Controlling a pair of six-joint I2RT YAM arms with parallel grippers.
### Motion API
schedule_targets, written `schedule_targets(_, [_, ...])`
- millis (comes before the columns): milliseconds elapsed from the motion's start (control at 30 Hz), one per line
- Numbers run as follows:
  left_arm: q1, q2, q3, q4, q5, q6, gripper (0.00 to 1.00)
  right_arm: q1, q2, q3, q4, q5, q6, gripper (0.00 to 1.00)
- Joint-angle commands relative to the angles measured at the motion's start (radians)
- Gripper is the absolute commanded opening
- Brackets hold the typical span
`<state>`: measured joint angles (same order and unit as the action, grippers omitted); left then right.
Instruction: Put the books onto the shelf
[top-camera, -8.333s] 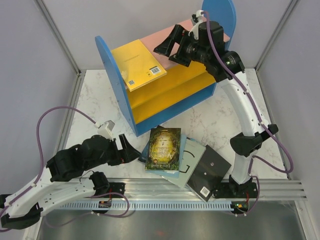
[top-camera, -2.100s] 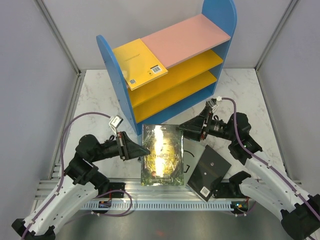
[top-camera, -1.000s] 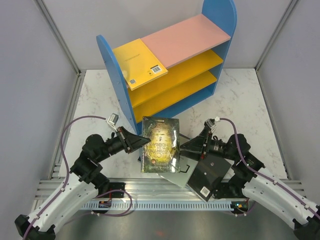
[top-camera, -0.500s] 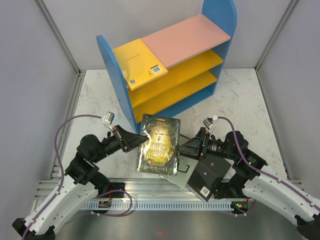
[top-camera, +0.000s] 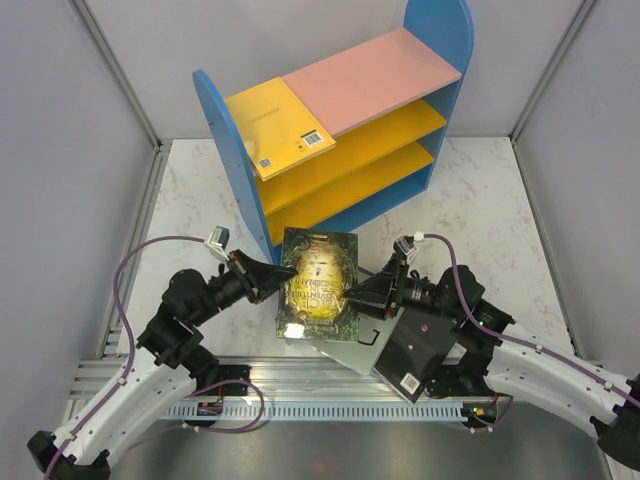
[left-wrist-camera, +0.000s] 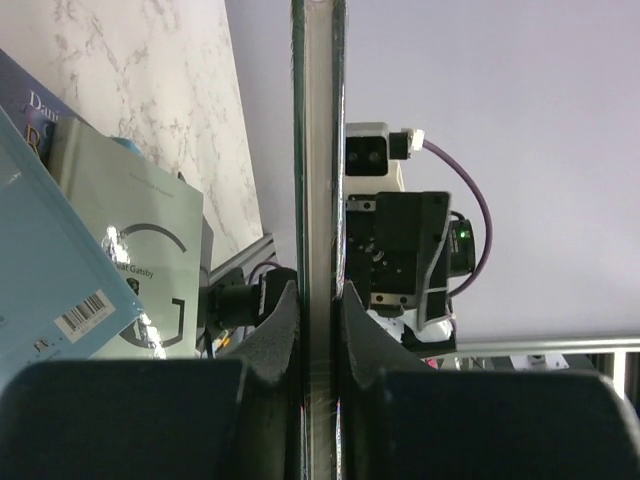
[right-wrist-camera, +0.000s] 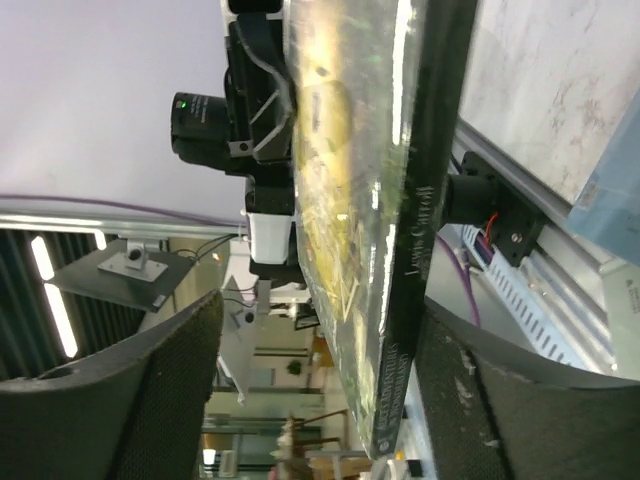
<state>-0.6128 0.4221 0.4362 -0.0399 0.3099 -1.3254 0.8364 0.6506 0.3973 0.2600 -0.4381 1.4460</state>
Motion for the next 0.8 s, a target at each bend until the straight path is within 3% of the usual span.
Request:
schedule_targets(0, [-0.001,0.000,0.009,0.144,-0.095,-0.081,0.02,0.043,0.056,0.061,0.171,0.033,0.037,0.74])
schedule_targets(167, [-0.001,0.021,0.021,0.115,-0.138,-0.090,0.02,0.056,0.099,0.107,0.196,0.058,0.044,0.53])
schedule_targets(267, [-0.001,0.041,0.058,0.063,-0.114,-0.077,0.02,0.056,0.096,0.158,0.116,0.076,0.007,0.28])
schedule_targets(300, [-0.001,0.055,0.067,0.048,-0.080,-0.069,0.03,0.056,0.099,0.176,0.084,0.078,-0.028,0.11])
schedule_targets(333, [-0.001,0.061,0.076,0.022,-0.057,-0.061,0.08,0.052,0.106,0.231,0.044,0.079,-0.051,0.03])
schedule_targets(467, [-0.001,0.052,0.139,-0.103,0.027,0.035,0.39,-0.003,0.139,0.386,-0.144,0.029,-0.140,0.00])
schedule_targets(500, [-0.001,0.040,0.151,-0.183,0.026,0.052,0.52,-0.025,0.149,0.466,-0.177,0.007,-0.159,0.00])
schedule_targets(600, [-0.001,-0.048,0.191,-0.347,-0.001,0.107,0.68,-0.160,0.201,0.607,-0.332,-0.108,-0.239,0.00])
schedule_targets(767, [-0.001,-0.231,0.208,-0.555,-0.031,0.127,0.74,-0.347,0.355,0.960,-0.501,-0.278,-0.338,0.00])
